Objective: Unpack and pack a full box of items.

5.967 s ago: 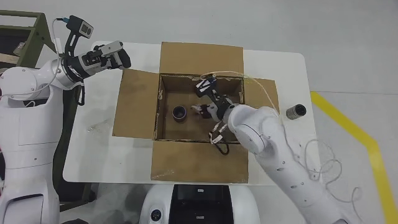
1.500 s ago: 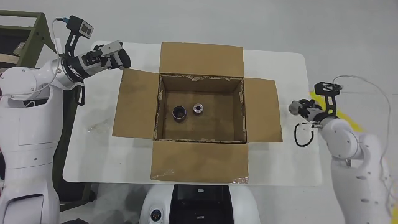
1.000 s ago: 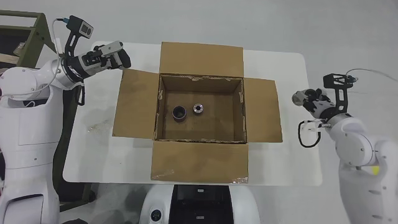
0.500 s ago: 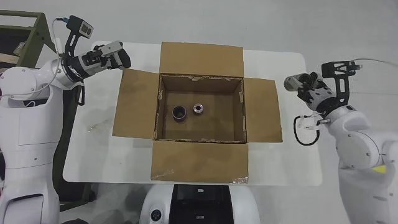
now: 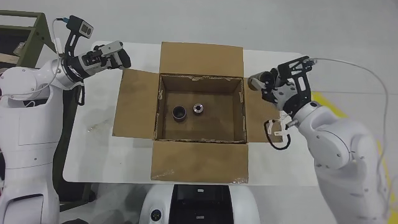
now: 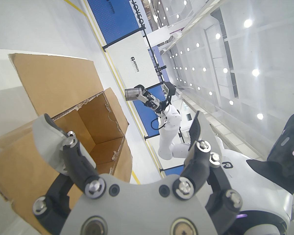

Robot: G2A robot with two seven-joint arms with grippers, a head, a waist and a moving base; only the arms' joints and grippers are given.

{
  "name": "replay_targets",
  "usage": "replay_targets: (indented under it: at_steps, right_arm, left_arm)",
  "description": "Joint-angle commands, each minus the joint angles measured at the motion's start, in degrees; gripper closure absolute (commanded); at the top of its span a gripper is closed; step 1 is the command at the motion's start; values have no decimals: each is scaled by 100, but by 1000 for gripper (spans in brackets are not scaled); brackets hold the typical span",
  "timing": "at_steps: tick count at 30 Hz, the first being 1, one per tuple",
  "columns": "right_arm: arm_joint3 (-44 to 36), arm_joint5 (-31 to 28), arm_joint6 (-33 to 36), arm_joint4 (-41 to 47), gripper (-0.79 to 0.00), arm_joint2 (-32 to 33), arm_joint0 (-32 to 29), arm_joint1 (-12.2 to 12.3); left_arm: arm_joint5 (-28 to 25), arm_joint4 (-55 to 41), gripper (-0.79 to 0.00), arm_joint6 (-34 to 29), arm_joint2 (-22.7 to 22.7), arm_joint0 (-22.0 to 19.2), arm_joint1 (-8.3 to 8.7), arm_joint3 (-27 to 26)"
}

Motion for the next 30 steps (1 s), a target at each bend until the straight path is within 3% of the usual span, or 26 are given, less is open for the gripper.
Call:
replay_targets:
  at_steps: [1,16,30]
  right_arm:
    - [-11,4,34,-84,0,-203,80,-9]
    - [270,121,149,-424,0,-1489,647,-131]
    - [703,228,234,-742,0,-2154,858,-227]
  left_arm:
    - [0,0,-785,0,0,0,0,0]
    - [0,0,-785,0,0,0,0,0]
    - [0,0,-785,0,0,0,0,0]
